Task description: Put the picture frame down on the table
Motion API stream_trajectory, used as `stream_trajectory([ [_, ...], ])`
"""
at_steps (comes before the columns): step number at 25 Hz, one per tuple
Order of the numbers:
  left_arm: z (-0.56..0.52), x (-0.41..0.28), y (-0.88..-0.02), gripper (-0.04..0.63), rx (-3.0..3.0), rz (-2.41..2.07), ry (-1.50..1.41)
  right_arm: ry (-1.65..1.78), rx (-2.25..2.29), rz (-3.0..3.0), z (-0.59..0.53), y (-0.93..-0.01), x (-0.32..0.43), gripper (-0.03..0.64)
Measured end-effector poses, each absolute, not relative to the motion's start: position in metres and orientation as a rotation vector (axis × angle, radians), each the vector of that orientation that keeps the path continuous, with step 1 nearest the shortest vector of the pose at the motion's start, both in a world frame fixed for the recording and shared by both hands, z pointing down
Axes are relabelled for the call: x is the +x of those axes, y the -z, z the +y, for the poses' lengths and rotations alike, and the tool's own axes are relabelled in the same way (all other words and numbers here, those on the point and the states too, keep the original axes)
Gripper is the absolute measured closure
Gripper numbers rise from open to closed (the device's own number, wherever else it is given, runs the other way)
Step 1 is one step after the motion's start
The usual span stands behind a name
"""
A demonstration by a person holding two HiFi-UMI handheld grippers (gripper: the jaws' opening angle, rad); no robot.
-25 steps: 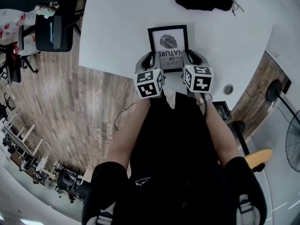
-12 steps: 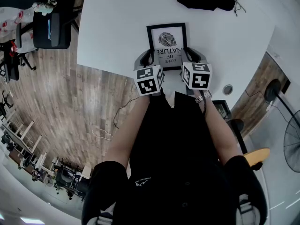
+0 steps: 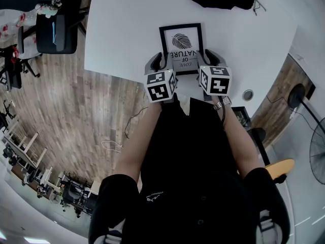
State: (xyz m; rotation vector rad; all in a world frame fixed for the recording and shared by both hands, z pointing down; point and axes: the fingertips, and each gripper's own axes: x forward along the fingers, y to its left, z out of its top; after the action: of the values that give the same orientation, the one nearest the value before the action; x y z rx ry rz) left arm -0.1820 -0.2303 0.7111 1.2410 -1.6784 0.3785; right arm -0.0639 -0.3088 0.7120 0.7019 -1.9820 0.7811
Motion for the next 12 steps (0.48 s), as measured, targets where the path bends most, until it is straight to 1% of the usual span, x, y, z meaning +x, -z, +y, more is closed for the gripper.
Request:
stream_trajectory([
  [2,-0.23,-0.185,-0.705,0.5,1.241,-1.698,-0.377,-0.777,0.717,-1.991,-0.31,-0.707,-0.064,0.511],
  [5,-0.231,-0.187,-0.696,0.505,1.26,-1.707,-0.371,-0.75,0.751,-2.006,-0.313,-0.698,-0.063,0.571],
  [7,-0.231,-0.186,-0.692,0.527,1.283,-1.7,-0.377,-0.743,0.771,-2.012,-0.313,-0.692,-0.063,0.606],
  [9,-0.23,-0.187,-0.686,0.584,1.312,-1.698,-0.392,-0.748,0.776,-2.018,-0.31,-0.687,-0.064,0.617],
  [12,-0.23,-0.186,-0.676,0.588,1.356,-1.692,-0.395,-0.762,0.782,-2.035,-0.306,-0.678,-0.065,0.618],
])
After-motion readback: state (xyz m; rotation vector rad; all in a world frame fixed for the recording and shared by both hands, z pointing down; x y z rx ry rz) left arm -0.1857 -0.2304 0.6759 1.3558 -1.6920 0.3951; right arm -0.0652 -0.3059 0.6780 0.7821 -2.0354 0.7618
